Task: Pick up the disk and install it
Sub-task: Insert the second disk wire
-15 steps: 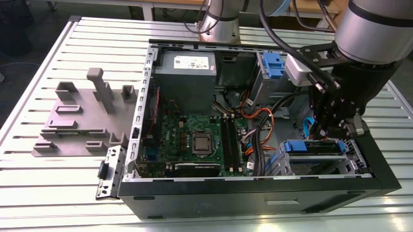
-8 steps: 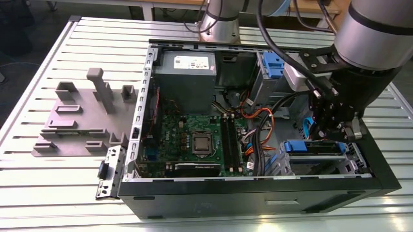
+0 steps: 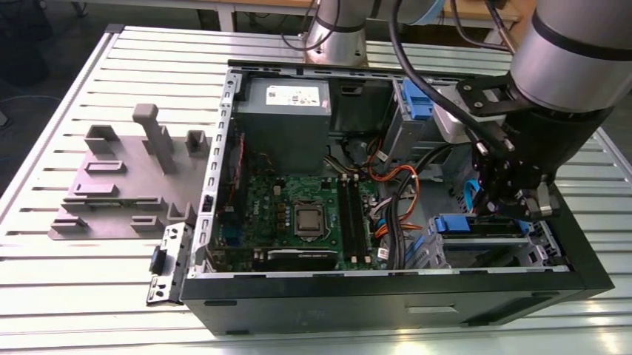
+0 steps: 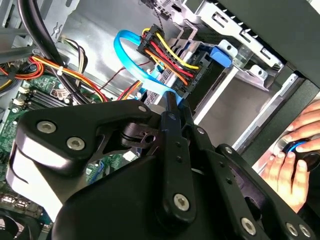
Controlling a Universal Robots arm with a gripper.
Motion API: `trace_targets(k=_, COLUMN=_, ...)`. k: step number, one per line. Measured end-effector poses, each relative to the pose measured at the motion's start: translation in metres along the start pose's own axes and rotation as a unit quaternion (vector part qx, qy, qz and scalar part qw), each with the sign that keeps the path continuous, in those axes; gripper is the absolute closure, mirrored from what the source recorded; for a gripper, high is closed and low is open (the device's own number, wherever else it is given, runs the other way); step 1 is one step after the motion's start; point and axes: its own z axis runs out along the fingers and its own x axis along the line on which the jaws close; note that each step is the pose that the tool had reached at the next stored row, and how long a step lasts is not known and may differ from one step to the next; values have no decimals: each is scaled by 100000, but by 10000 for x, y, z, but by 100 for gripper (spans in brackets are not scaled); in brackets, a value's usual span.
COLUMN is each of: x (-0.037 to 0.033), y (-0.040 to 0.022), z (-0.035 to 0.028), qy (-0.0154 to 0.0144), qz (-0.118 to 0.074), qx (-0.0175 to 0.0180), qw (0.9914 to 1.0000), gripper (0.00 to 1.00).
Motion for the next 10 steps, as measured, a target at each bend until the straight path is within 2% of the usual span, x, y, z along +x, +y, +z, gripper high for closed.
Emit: trace_targets(k=10, x=31, y=7, z=12, qy=32, qz=300, qx=119, qw=99999, gripper=84)
